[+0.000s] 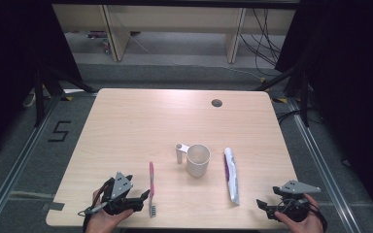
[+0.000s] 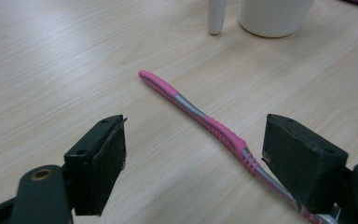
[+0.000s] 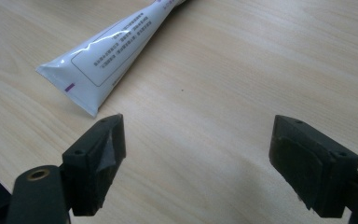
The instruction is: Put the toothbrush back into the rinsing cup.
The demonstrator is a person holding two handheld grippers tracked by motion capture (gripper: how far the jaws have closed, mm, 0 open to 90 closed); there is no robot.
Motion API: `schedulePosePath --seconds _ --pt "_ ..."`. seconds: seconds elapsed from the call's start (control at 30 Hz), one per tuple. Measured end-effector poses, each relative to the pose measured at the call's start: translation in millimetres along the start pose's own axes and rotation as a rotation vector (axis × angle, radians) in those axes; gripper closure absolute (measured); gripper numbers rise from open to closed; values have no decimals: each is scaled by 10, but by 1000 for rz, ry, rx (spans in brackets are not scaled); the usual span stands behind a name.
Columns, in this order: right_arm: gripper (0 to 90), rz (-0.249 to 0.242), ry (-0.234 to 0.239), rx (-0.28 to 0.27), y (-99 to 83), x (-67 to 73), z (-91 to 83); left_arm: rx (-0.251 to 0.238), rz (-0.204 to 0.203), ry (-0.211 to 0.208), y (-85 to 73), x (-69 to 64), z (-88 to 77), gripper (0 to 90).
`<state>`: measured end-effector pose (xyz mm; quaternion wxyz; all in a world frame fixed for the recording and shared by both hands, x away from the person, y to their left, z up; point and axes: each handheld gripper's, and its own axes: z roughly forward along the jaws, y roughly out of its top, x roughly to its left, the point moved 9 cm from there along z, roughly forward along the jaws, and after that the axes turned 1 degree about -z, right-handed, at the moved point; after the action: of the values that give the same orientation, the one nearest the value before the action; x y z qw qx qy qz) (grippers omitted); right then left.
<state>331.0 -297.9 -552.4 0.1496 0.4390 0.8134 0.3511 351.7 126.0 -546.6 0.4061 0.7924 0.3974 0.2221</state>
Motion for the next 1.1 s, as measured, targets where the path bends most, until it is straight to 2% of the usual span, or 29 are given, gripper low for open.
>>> schedulePosePath --seconds 0.03,0.07,0.13,0.2,0.23,0.27,0.3,0.33,0.4,0.43,0.47,0.5,0.57,0.6,0.63,0.67,0.7,0.73,0.77,0.8,0.83,0.87,0.9,0.93,0.97,1.03,1.07,1.1 --pt "195 22 -6 8 -9 11 -6 0 -2 0 2 -1 -1 210" --pt "195 -23 -17 -2 -2 -27 1 0 -1 0 1 -2 -1 210" --pt "195 -6 -13 8 -9 -17 -7 1 2 -2 1 -3 -1 210" --pt "195 -24 -17 -1 -5 -30 5 9 11 0 -3 6 -5 210" --pt "195 -1 -14 5 -3 -13 -1 9 16 -2 8 2 -5 210" --pt "195 -1 -14 5 -3 -13 -1 9 16 -2 8 2 -5 213" --pt "196 -9 -12 6 -5 -12 5 -13 2 -11 37 -23 13 213" --pt "197 -10 -11 5 -3 -11 6 -13 2 -11 37 -23 13 213" --pt "198 -8 -6 3 1 -8 8 -25 9 -24 81 -36 32 211" --pt "199 -4 -7 5 -4 -9 6 -5 26 -24 83 -28 26 209" --pt "200 -5 -6 5 -4 -12 7 -5 26 -24 83 -28 26 205" --pt "202 -5 -5 4 -3 -12 9 -26 27 -56 128 -68 65 198" --pt "202 4 11 6 -3 2 19 -3 57 -61 141 -83 85 202" --pt "202 4 11 6 -3 2 19 -3 57 -61 141 -83 85 220" --pt "204 -3 -9 5 0 -17 7 3 79 -58 154 -77 102 260" --pt "206 -4 -8 5 1 -16 9 -4 105 -75 199 -108 142 300" --pt "206 -4 -8 5 1 -16 9 -4 105 -75 199 -108 142 335" --pt "209 -4 -7 6 1 -16 10 3 122 -73 219 -106 163 335" --pt "213 -3 -7 5 0 -17 11 4 130 -75 244 -102 190 379" --pt "215 -6 -7 3 1 -19 13 -1 159 -80 282 -81 218 428" --pt "217 -6 -6 2 2 -19 13 -2 180 -87 327 -60 283 515" --pt "217 -6 -7 2 1 -20 14 -2 180 -87 327 -60 283 558" --pt "217 -6 -7 2 1 -20 14 8 189 -85 335 -43 315 558" --pt "217 -6 -6 3 0 -21 16 11 185 -87 349 -34 349 598" --pt "219 -8 -9 5 -2 -21 12 25 207 -95 359 -3 410 688" --pt "220 -8 -13 9 -3 -23 5 24 203 -95 365 3 437 718" --pt "220 -7 -3 4 -1 -18 19 34 212 -91 366 26 480 775" --pt "221 -7 -3 5 -3 -18 20 22 213 -97 375 24 509 804"
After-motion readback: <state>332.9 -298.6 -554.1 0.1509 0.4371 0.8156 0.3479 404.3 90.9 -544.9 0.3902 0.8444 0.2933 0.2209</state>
